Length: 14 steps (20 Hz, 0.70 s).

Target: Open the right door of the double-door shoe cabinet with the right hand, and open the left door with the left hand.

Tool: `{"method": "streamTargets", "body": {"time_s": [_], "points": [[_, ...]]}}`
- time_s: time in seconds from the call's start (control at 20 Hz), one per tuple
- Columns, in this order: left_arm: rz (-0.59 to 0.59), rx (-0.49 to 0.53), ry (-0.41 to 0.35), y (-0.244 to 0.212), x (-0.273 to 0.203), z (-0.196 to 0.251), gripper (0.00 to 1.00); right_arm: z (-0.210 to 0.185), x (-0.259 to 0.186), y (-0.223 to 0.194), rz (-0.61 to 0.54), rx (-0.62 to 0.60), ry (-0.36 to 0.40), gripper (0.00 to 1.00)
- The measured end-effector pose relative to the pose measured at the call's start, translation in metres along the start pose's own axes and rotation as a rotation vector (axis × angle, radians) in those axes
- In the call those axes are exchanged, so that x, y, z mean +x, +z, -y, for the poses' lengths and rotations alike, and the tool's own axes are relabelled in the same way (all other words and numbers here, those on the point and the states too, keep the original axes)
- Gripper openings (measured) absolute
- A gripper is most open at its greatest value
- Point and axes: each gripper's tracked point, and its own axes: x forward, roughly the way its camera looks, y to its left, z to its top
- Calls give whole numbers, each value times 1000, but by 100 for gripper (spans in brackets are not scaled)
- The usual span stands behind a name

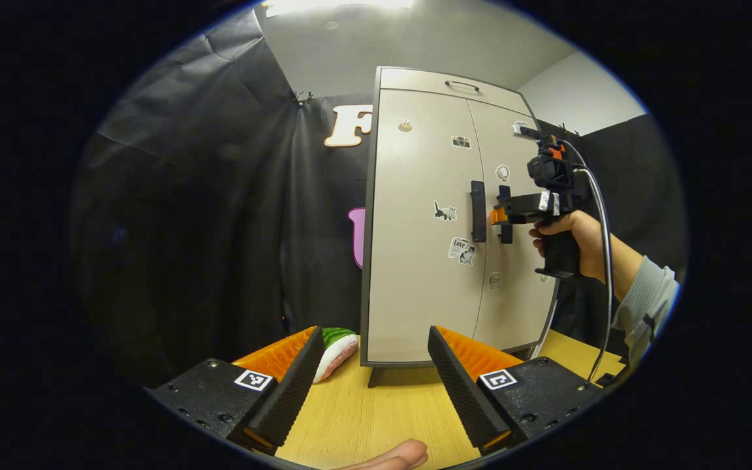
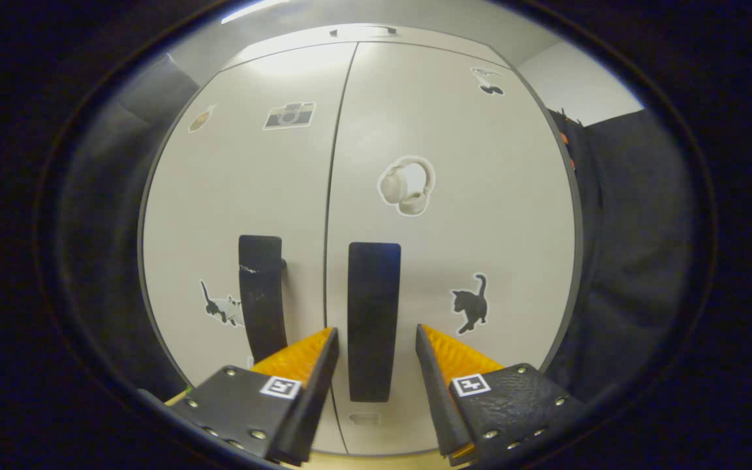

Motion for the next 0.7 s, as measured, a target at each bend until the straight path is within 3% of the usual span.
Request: {"method": "streamTargets", "body": {"time_s": [0.1,0.25,0.3,0.45,0.7], "points": [[1,-6,1,2,-1,2,99,-3,3,-4,-10,47,5,38],[-1,-7,3,5,-1,8,99,-4,1,-7,5,44,34,29],[-1,-6,-3,5,-2,11,99,-4,-1,-5,6,55,39,20],[-3,-2,1,8,-3,13,99,-4,-8,-4,9,69,73,17],[12,10,24,18,-4,17,99,5,-40,-4,0,86,143,20]]}}
